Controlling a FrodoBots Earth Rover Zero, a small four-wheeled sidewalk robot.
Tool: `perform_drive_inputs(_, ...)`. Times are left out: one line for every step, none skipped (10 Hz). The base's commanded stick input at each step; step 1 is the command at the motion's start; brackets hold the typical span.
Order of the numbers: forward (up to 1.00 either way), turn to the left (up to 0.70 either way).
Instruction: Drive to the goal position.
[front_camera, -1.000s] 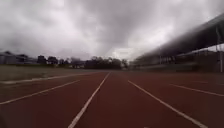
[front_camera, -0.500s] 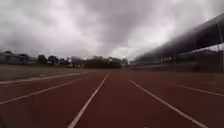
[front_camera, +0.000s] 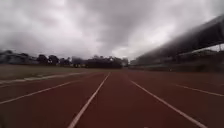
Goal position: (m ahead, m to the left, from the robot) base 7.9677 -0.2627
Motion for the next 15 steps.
perform_drive_inputs(0.7,0.0)
perform_drive_inputs(0.7,0.0)
perform_drive_inputs(0.7,0.0)
perform_drive_inputs(0.7,0.0)
perform_drive_inputs(0.7,0.0)
perform_drive_inputs(0.7,0.0)
perform_drive_inputs(0.7,0.0)
perform_drive_inputs(0.7,0.0)
perform_drive_inputs(0.7,0.0)
perform_drive_inputs(0.7,0.0)
perform_drive_inputs(0.7,0.0)
perform_drive_inputs(0.7,0.0)
perform_drive_inputs(0.7,0.0)
perform_drive_inputs(0.7,0.0)
perform_drive_inputs(0.7,0.0)
